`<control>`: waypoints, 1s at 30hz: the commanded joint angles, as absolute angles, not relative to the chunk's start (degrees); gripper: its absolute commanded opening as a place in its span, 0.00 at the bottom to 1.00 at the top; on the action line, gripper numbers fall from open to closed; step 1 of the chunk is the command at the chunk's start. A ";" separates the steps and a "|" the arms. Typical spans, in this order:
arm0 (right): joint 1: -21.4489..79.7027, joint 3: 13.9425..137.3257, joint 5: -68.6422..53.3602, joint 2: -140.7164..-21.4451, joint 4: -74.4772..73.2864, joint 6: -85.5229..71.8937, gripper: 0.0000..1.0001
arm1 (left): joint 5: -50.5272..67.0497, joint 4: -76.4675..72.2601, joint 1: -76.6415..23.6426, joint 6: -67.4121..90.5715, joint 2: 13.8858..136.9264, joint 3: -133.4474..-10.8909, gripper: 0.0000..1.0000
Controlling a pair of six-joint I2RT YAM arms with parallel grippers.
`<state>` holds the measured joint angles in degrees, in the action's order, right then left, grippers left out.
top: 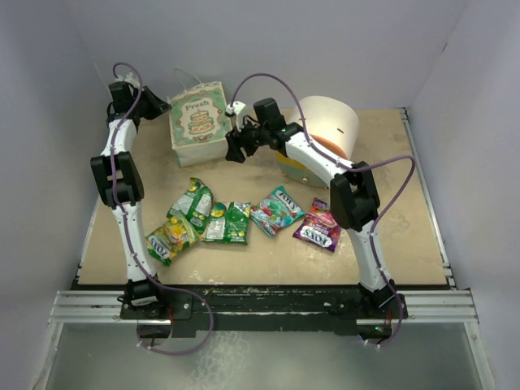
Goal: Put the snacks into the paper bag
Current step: Adjust the paper bag at the center of the board.
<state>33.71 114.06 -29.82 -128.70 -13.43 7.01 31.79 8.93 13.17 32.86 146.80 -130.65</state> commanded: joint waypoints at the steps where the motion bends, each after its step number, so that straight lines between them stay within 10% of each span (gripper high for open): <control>1: 34.00 114.50 -31.81 -125.25 -12.97 6.21 0.66 | 33.80 6.25 13.61 34.08 146.71 -133.51 0.18; 9: 33.97 115.65 -31.82 -125.41 -13.92 6.31 0.66 | 35.99 5.99 13.55 32.65 146.11 -133.40 0.00; 30: 28.43 131.76 -23.55 -128.40 -15.32 4.16 0.74 | 59.27 -14.37 13.40 21.32 125.81 -106.07 0.00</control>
